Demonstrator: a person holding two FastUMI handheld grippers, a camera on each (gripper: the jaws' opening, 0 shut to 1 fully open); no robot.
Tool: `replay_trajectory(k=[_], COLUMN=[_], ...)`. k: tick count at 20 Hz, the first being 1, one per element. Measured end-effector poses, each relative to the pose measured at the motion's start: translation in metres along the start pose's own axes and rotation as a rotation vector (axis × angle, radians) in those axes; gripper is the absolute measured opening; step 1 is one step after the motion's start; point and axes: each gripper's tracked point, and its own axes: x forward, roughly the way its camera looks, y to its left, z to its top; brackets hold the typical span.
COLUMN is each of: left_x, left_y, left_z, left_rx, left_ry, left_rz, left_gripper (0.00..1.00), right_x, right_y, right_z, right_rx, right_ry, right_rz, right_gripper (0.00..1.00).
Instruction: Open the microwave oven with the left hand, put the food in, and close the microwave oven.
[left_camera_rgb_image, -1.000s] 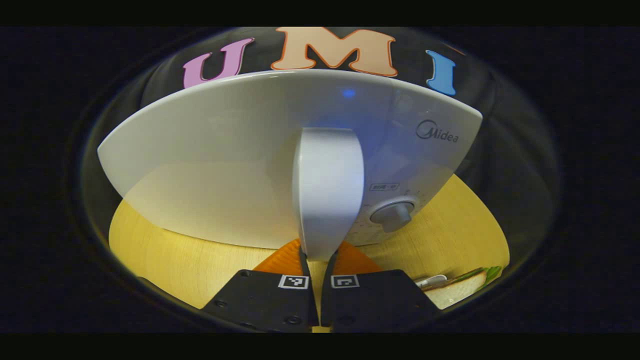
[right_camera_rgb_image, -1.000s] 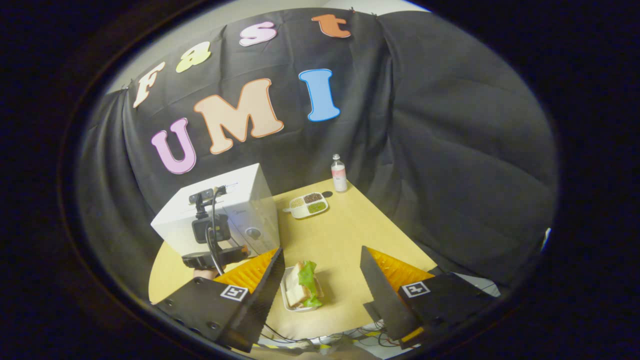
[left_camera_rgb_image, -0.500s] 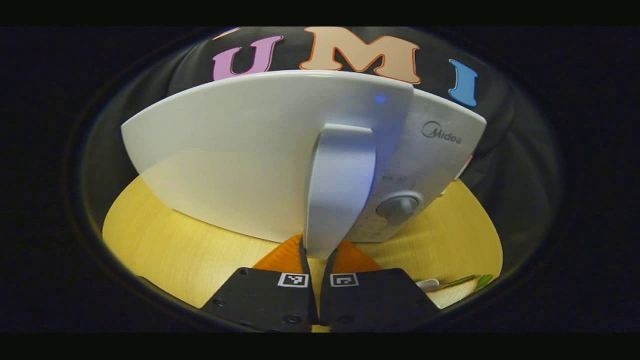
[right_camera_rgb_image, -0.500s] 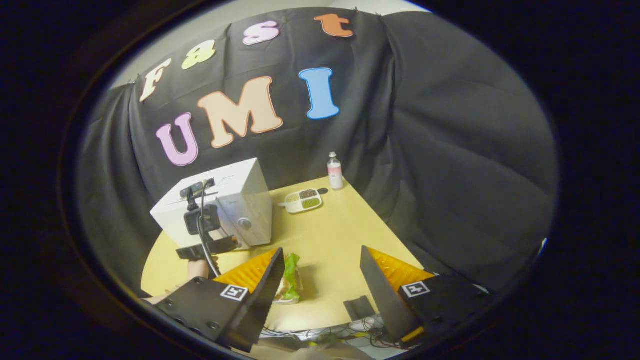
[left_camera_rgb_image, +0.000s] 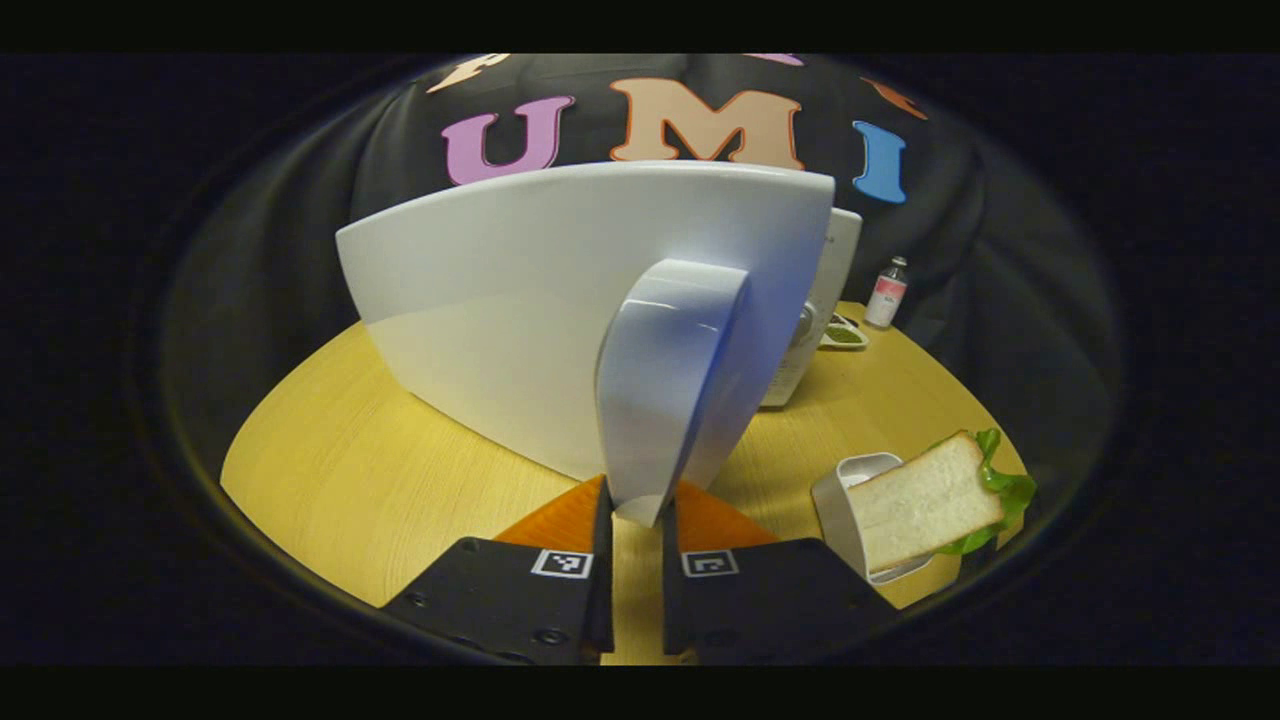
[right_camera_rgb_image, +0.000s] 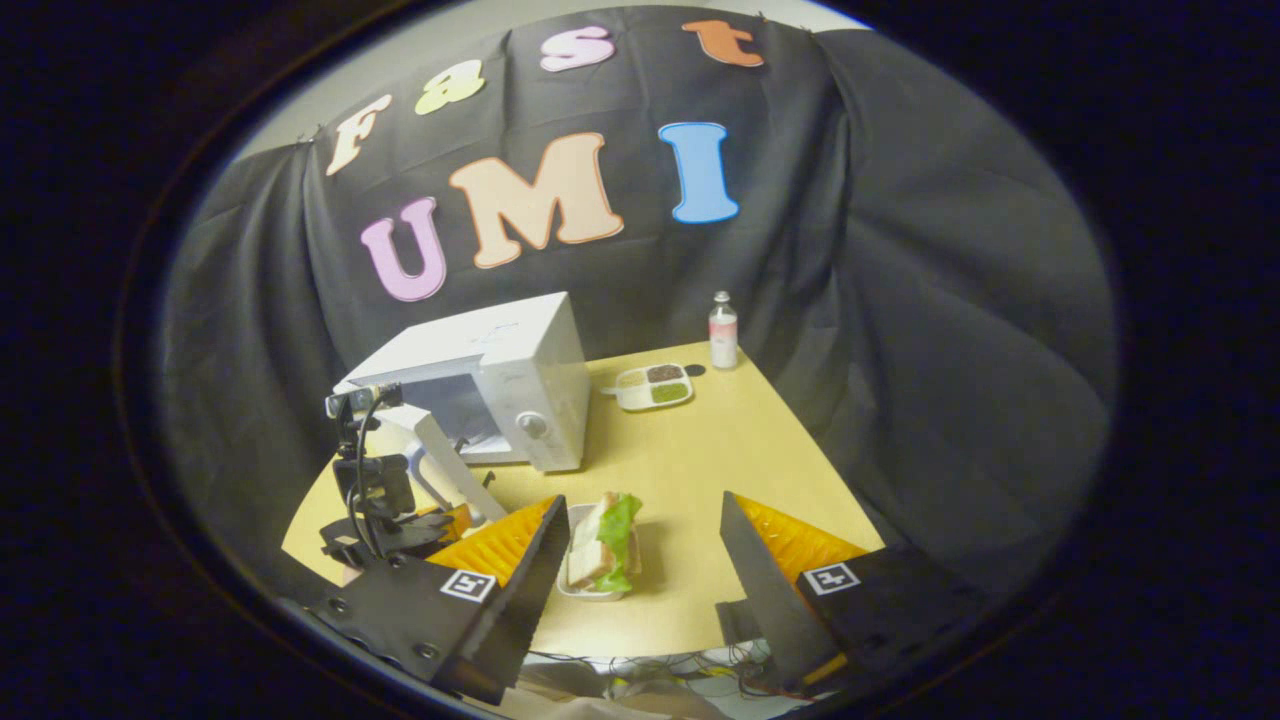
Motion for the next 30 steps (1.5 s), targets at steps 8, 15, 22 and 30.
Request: replay_trajectory(k=[8, 15, 22, 30], left_x=[-0.042, -0.077, -0.111, -0.142], left_y=[0.047, 0.102, 0.152, 0.228], left_z=[-0.020, -0.030, -0.033, -0.044], left_rx=[-0.042, -0.072, -0.019, -0.058], left_ry=[0.042, 0.066, 0.063, 0.065], left_rz=[-0.002, 0.000, -0.001, 0.045], left_gripper=[0.49, 0.95, 1.00, 1.00], right_x=[0.005, -0.006, -0.018, -0.039], right_y=[0.038, 0.064, 0.090, 0.131], right_z=[-0.010, -0.015, -0.020, -0.032], right_rx=[-0.015, 0.023, 0.041, 0.020], right_ry=[0.018, 0.014, 0.003, -0.010], right_rz=[0.030, -0.032, -0.090, -0.103], right_gripper=[0.95, 0.88, 0.88, 0.95])
